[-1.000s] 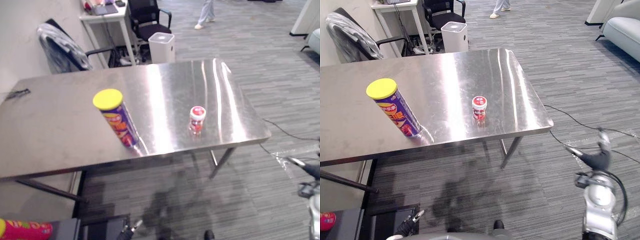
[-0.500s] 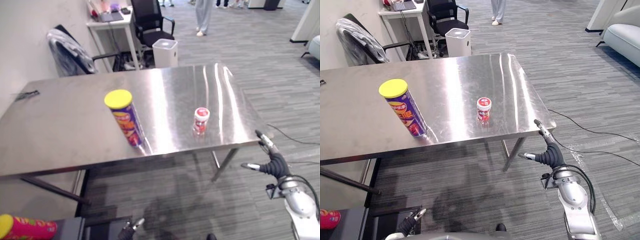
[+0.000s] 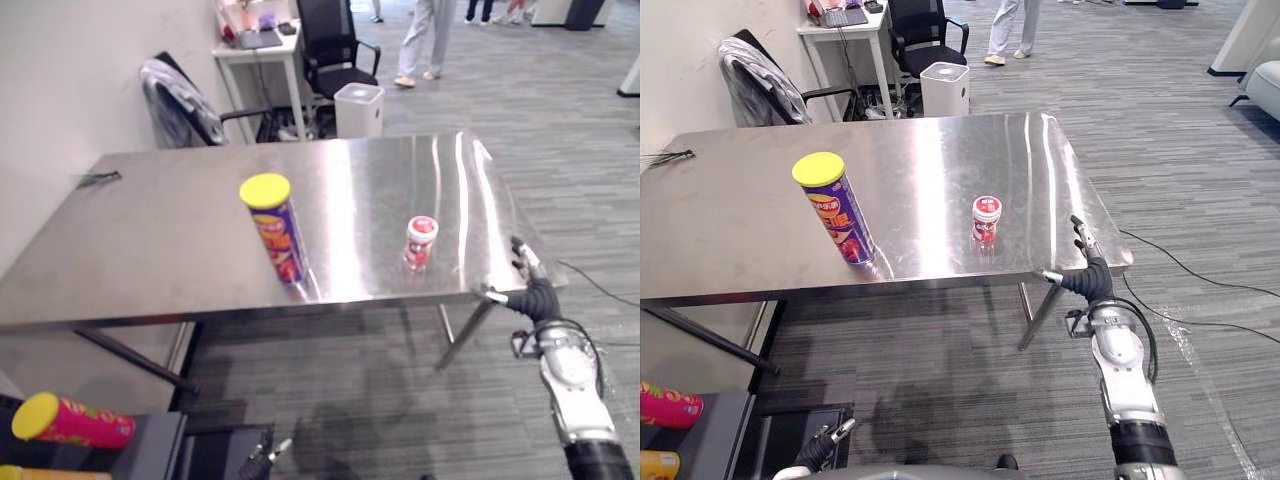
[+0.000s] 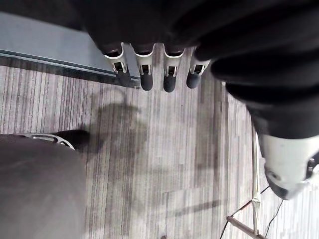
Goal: Put the gum and the chips on the shelf.
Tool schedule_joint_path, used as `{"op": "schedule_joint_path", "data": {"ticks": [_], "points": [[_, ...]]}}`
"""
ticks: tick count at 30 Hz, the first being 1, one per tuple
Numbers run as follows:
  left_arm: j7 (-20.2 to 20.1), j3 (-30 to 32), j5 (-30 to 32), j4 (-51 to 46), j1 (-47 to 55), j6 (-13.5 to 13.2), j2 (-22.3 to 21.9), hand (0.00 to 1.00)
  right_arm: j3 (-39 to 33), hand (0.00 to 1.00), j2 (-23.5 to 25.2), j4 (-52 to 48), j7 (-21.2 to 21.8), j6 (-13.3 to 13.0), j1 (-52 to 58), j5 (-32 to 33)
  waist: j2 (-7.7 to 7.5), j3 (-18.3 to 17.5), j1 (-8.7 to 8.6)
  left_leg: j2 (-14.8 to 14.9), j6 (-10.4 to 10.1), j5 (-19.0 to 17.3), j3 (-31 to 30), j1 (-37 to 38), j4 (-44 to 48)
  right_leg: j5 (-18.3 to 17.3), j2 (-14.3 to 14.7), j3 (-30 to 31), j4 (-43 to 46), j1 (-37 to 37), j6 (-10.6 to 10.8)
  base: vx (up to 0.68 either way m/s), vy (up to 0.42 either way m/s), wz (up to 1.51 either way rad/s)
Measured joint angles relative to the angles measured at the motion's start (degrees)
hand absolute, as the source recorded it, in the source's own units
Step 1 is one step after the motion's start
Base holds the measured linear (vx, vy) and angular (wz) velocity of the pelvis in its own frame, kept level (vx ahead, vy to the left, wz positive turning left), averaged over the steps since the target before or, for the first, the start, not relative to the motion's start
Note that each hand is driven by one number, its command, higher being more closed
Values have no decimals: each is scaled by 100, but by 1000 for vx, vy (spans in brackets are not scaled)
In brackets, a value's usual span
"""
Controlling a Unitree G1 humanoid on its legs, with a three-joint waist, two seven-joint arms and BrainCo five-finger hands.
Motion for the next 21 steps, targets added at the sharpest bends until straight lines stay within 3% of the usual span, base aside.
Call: {"op": "schedule_joint_path", "data": {"ticks": [4,16,21], "points": [[33,1,-1,-76,-27,1,8,0,53,0,125,254,-120,22,-399,112,-41,148,109,-8,6,4,-5,-1,-1,10,-3,-1,0,19,-3,0,0,0],[193,1,-4,-101,-59,40,28,0,343,0,347,1003,-342,211,-1470,443,-60,616,166,-72,59,127,-139,0,-147,58,-29,-139,3,22,-31,-17,-2,5],[223,3,-10,-205,-65,41,29,0,519,0,470,1034,-389,231,-1745,454,-39,816,278,-68,65,132,-144,-12,-147,105,-22,-155,3,10,-76,-3,-3,1]]}}
